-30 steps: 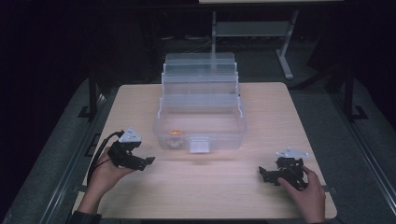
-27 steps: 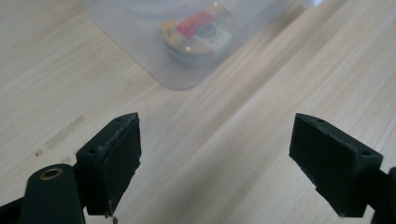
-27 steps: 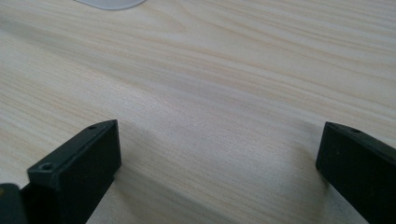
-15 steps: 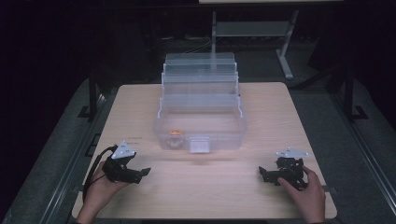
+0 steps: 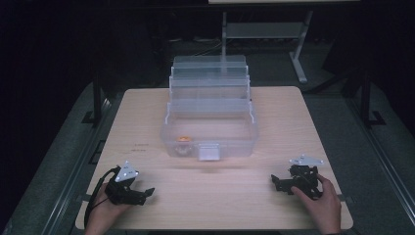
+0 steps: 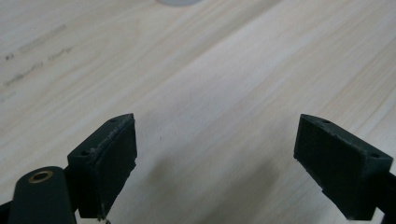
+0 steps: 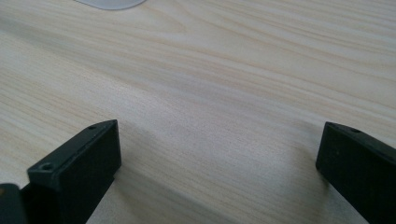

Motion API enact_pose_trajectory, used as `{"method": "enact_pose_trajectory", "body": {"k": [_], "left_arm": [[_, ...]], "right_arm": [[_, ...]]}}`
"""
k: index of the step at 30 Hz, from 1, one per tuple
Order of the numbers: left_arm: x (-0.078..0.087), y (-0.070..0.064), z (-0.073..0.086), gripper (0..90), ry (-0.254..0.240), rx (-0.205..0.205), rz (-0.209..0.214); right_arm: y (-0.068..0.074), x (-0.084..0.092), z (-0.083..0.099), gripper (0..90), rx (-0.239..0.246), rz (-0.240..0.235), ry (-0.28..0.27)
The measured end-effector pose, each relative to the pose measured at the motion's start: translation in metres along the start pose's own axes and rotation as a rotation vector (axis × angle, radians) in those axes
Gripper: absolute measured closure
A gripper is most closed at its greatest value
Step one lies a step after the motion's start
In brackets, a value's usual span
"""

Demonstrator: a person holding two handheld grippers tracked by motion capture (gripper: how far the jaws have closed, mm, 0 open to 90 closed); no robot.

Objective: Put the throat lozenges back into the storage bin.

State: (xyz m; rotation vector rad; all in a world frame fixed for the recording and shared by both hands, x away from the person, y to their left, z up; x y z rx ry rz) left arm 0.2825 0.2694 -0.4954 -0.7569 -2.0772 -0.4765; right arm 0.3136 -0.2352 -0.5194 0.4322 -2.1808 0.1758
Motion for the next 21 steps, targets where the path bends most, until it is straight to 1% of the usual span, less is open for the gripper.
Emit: {"method": "enact_pose_trajectory", "body": {"k": [4, 5, 7, 9, 10, 11, 12, 13, 14, 21], "left_arm": [[-0.001, -0.001, 0.006, 11.6, 0.006, 0.011, -0.004], [-0.002, 0.000, 0.008, 11.3, 0.005, 0.012, -0.010], [-0.003, 0.001, 0.009, 11.1, -0.001, 0.017, -0.010], [-0.005, 0.002, 0.011, 11.0, -0.029, 0.037, -0.006], [-0.005, 0.002, 0.012, 11.0, -0.040, 0.048, 0.006], [-0.005, 0.002, 0.012, 11.0, -0.040, 0.048, 0.006], [-0.006, 0.002, 0.014, 10.8, -0.069, 0.058, 0.018], [-0.006, 0.002, 0.014, 10.8, -0.069, 0.058, 0.018], [-0.006, 0.002, 0.015, 10.8, -0.080, 0.057, 0.022], [-0.006, 0.002, 0.015, 10.8, -0.080, 0.057, 0.022]], "right_arm": [[0.000, 0.000, 0.000, 0.0, 0.000, 0.000, 0.000], [0.000, 0.000, 0.000, 0.0, 0.000, 0.000, 0.000], [0.000, 0.000, 0.000, 0.0, 0.000, 0.000, 0.000], [0.000, 0.000, 0.000, 0.0, 0.000, 0.000, 0.000], [0.000, 0.000, 0.000, 0.0, -0.001, 0.000, 0.000], [0.000, 0.000, 0.000, 0.0, 0.000, 0.000, 0.000], [0.000, 0.000, 0.000, 0.0, 0.000, 0.000, 0.000], [0.000, 0.000, 0.000, 0.0, 0.000, 0.000, 0.000], [0.000, 0.000, 0.000, 0.0, 0.000, 0.000, 0.000], [0.000, 0.000, 0.000, 0.0, -0.002, 0.000, 0.000]]}}
Point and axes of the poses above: each handheld gripper's, and its own axes: x roughly backward along the jaws, z roughly out of its underside, y roughly to its left, the point moved 5 cm from there along -x, roughly forward along the jaws, and after that the axes turned 7 degrees about y, right-handed, at the moved point
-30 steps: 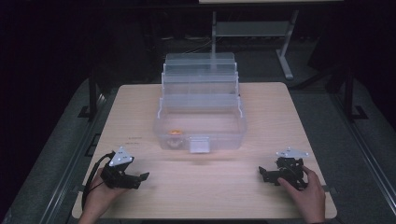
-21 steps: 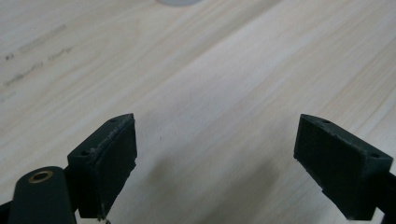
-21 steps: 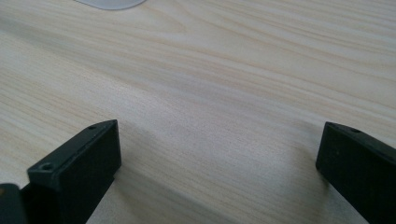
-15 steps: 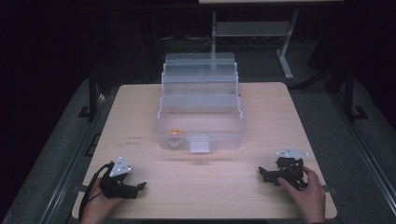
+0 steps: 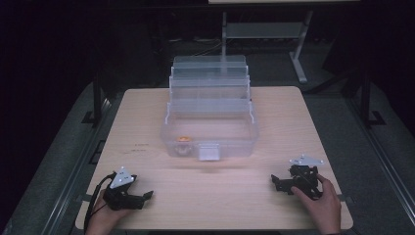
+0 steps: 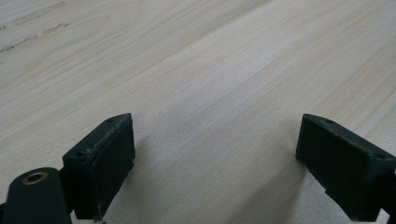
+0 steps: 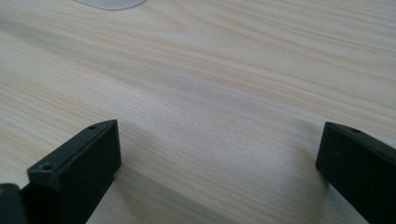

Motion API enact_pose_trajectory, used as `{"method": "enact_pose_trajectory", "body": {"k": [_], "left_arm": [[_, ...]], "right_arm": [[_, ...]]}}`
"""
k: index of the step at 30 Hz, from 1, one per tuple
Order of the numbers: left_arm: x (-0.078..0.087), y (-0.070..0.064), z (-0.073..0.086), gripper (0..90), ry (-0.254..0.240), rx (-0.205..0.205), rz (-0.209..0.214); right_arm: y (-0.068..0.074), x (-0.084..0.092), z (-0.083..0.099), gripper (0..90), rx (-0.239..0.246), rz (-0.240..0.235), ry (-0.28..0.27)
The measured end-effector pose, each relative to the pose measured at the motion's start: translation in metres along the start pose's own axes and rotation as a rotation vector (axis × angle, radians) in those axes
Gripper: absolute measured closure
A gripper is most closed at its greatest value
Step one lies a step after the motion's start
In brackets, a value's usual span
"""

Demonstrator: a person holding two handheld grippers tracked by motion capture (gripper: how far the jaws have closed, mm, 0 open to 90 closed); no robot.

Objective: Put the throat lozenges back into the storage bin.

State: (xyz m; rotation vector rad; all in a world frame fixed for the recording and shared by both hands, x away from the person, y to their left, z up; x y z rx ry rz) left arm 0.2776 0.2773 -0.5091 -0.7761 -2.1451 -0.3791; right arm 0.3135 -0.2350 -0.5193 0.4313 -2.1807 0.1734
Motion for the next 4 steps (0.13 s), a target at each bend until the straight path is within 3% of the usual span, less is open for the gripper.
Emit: {"method": "enact_pose_trajectory", "body": {"k": [4], "left_arm": [[0.0000, 0.0000, 0.0000, 10.9, 0.000, 0.000, 0.001]], "right_arm": [[-0.0002, 0.0000, 0.0000, 0.0, 0.002, 0.001, 0.001]]}}
Point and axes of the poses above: each handheld gripper's, and its own axes: x roughly backward along the jaws, z roughly out of its underside, y roughly to its left, the point moved 5 cm from there along -x, roughly forward along the jaws, and after that the axes turned 7 degrees about y, right-handed, at the moved point
